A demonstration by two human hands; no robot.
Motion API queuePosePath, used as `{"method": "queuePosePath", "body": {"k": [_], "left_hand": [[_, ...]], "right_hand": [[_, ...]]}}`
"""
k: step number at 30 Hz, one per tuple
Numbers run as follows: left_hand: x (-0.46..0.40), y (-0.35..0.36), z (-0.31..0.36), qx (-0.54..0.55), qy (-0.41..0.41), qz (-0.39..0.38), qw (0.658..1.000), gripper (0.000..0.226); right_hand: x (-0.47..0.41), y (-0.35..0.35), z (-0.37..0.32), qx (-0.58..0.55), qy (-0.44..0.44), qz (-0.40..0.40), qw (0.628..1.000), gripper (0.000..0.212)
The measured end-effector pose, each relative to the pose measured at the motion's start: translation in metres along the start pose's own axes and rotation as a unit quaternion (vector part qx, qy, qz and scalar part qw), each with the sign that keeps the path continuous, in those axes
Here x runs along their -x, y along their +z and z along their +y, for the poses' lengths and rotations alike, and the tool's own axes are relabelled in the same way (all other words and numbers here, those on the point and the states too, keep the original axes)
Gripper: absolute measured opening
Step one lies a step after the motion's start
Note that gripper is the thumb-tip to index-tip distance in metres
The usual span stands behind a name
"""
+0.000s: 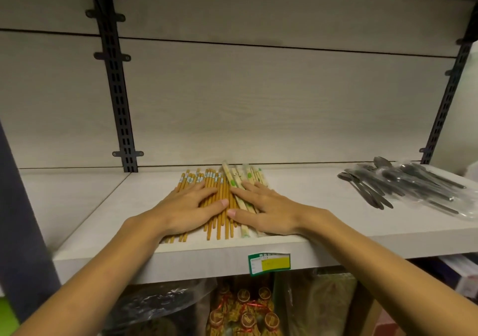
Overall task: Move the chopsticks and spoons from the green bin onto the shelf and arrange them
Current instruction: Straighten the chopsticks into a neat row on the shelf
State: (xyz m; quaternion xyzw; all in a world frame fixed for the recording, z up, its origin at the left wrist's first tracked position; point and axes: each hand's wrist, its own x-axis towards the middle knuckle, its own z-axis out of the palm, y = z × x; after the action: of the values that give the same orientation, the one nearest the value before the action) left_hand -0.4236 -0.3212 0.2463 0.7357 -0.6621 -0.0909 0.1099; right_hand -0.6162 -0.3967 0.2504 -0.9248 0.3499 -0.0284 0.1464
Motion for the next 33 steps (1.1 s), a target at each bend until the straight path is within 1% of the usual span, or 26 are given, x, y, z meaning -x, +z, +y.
{"method": "queuePosePath", "body": {"k": [6, 9, 11, 13, 16, 21, 25, 29, 33], "left_hand": [[0.002, 0.001, -0.005, -0.047, 0.004, -0.019, 0.999, 0.067], [0.005, -0.001, -0.008, -0.056, 0.004, -0.03, 0.998, 0.065], [0.007, -0.001, -0.007, -0.057, 0.006, -0.031, 0.998, 0.067], [0.006, 0.0, -0.006, -0.056, 0.008, -0.026, 0.998, 0.064], [0.005, 0.001, -0.006, -0.052, 0.009, -0.02, 0.998, 0.062], [0.006, 0.003, -0.005, -0.049, 0.007, -0.016, 0.999, 0.061], [0.007, 0.004, -0.006, -0.049, 0.005, -0.011, 0.999, 0.061], [0.008, 0.004, -0.005, -0.048, 0.004, -0.009, 0.999, 0.061], [0.01, 0.003, -0.004, -0.05, 0.006, -0.009, 0.999, 0.061]], "right_hand": [[-0.011, 0.005, -0.013, 0.006, -0.012, -0.002, 1.0, 0.064], [-0.008, 0.005, -0.011, -0.03, -0.012, 0.029, 0.999, 0.068], [-0.006, 0.004, -0.008, -0.028, -0.007, 0.044, 0.999, 0.071], [-0.004, 0.003, -0.006, -0.013, -0.014, 0.056, 0.998, 0.064], [-0.001, 0.001, -0.006, -0.043, -0.018, 0.078, 0.996, 0.05], [0.002, 0.001, -0.008, -0.08, 0.017, 0.131, 0.988, 0.051], [0.006, 0.0, -0.011, -0.106, 0.004, 0.168, 0.98, 0.041], [0.006, -0.003, -0.009, -0.129, 0.009, 0.201, 0.971, 0.048], [0.015, -0.012, 0.005, -0.169, 0.031, 0.235, 0.957, 0.048]]}}
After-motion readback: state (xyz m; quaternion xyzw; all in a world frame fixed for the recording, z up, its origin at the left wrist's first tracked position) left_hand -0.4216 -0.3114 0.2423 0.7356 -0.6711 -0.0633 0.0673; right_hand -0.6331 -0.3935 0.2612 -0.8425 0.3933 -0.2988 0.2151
